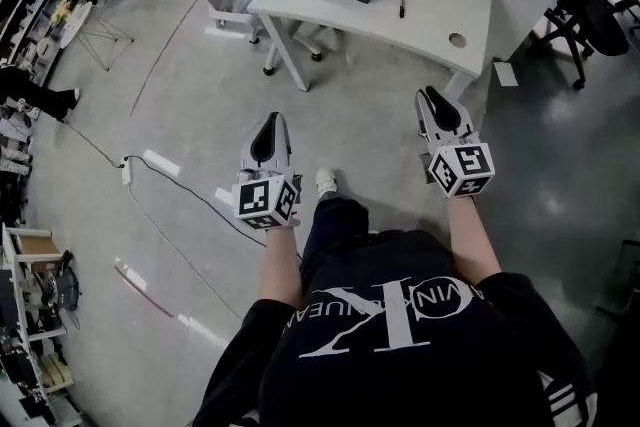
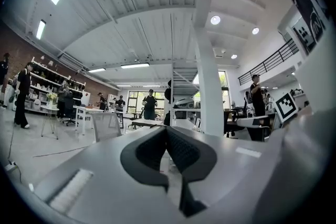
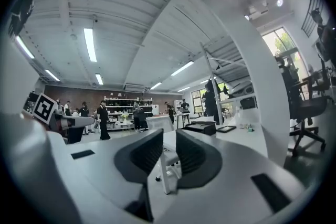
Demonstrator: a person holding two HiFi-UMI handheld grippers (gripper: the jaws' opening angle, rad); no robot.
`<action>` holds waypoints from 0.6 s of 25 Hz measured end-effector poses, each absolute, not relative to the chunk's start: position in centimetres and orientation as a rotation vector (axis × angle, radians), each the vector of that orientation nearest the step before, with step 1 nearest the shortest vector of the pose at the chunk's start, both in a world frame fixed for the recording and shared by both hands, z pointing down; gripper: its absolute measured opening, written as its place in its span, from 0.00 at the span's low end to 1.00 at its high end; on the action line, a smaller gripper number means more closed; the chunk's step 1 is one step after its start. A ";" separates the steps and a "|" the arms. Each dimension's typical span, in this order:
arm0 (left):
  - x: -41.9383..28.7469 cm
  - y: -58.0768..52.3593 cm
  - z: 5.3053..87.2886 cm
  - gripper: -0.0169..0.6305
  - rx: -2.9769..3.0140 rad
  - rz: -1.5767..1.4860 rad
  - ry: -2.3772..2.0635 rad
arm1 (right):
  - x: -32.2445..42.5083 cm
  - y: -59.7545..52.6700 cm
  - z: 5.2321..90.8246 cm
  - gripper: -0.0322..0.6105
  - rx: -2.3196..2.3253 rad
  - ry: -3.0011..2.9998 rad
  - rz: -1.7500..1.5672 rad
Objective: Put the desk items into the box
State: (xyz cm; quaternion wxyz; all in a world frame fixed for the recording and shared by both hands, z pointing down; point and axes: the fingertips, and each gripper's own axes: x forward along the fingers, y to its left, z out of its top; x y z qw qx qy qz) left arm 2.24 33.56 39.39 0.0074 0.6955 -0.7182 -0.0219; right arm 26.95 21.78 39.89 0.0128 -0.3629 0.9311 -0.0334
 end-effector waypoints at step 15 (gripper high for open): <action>-2.3 19.9 39.4 0.04 2.264 -0.045 -2.089 | 23.3 10.9 41.1 0.16 -1.293 2.887 -0.211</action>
